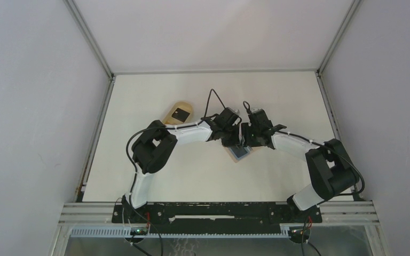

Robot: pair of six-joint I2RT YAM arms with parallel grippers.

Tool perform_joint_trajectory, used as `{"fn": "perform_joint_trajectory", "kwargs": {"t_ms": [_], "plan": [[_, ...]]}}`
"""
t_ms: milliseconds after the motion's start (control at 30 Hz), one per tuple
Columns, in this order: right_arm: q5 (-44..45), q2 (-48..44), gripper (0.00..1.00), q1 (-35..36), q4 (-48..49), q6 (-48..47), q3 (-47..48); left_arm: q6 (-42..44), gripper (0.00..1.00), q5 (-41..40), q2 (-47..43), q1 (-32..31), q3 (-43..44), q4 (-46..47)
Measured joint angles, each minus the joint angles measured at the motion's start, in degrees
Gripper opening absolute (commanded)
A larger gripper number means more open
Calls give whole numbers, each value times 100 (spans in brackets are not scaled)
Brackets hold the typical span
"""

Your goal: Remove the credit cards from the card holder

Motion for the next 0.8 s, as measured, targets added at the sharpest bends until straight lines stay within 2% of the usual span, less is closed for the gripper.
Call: {"fn": "perform_joint_trajectory", "kwargs": {"t_ms": [233,500,800], "plan": [[81,210,57,33,46,7,-2,0,0,4,-24,0,-52,59],[-20,-24,56,-22,254,42,-127,0,0,4,-24,0,-55,61],[-116,-42,45,-72,365,68,-142,0,0,4,-24,0,-55,61]]}}
